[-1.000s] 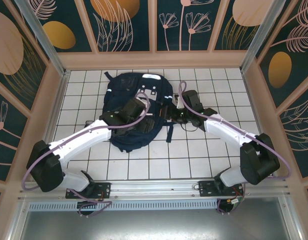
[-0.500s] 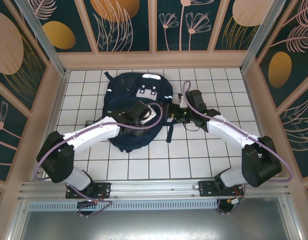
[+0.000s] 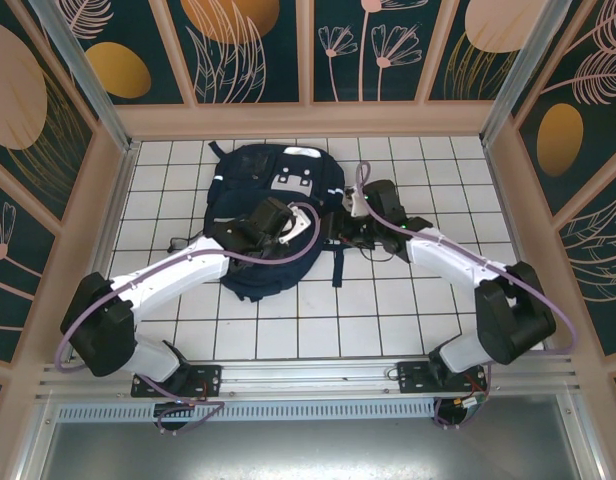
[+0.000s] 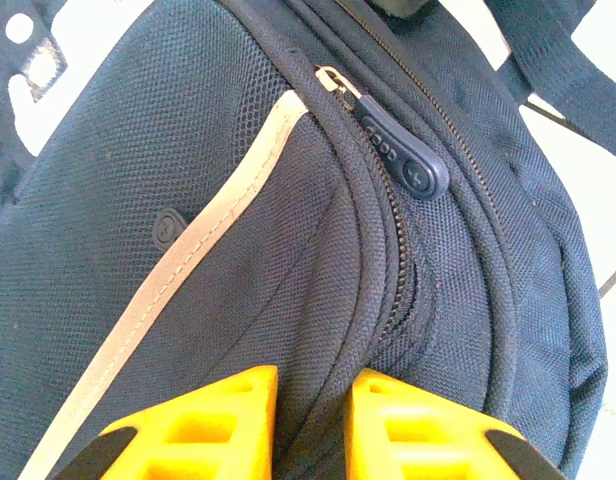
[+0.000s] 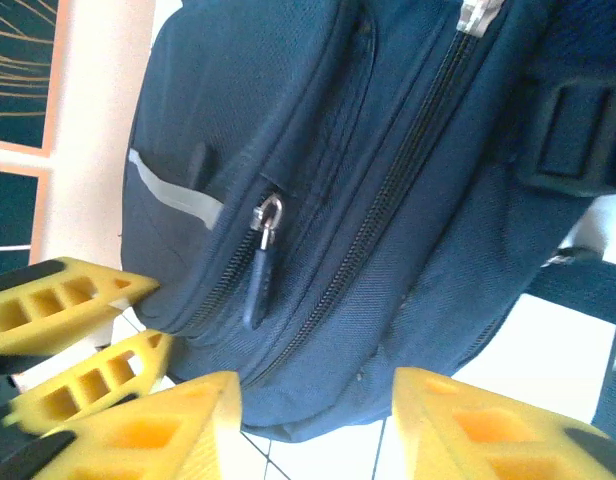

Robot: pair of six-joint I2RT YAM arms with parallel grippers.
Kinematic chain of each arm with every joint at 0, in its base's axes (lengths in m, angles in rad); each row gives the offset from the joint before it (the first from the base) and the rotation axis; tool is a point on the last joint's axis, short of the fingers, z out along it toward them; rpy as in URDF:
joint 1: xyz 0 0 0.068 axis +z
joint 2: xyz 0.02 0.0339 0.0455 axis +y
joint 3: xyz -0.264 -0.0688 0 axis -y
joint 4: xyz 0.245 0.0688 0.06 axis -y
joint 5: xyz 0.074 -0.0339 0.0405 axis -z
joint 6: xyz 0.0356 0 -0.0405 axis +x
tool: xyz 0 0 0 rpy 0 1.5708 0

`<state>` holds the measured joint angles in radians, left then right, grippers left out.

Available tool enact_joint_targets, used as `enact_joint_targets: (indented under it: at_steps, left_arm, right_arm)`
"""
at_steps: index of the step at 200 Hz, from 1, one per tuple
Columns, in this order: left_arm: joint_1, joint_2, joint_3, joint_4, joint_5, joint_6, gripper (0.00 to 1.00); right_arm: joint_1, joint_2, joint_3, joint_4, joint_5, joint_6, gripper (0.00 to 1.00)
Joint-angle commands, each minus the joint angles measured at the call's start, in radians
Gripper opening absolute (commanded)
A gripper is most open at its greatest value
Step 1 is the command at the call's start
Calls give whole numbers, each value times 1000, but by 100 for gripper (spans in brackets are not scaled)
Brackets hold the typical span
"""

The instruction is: Pack the student bag

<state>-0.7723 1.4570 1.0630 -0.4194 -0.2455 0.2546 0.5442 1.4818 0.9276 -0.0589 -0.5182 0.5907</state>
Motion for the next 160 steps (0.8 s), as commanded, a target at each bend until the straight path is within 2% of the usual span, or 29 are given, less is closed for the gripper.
enact_joint_targets:
  at_steps: [1, 60, 118, 160]
  left_arm:
    - [10, -45, -12, 63, -31, -11, 22]
    - [10, -50, -24, 70, -29, -18, 21]
    - [10, -61, -23, 85, -26, -20, 20]
    - [10, -61, -26, 94, -39, -23, 19]
  right_arm:
    - [33, 58, 64, 66, -71, -14, 41]
    - [44, 136, 120, 111, -65, -12, 38]
    - [46, 209, 152, 85, -77, -49, 19]
    - [45, 197, 139, 58, -16, -84, 17]
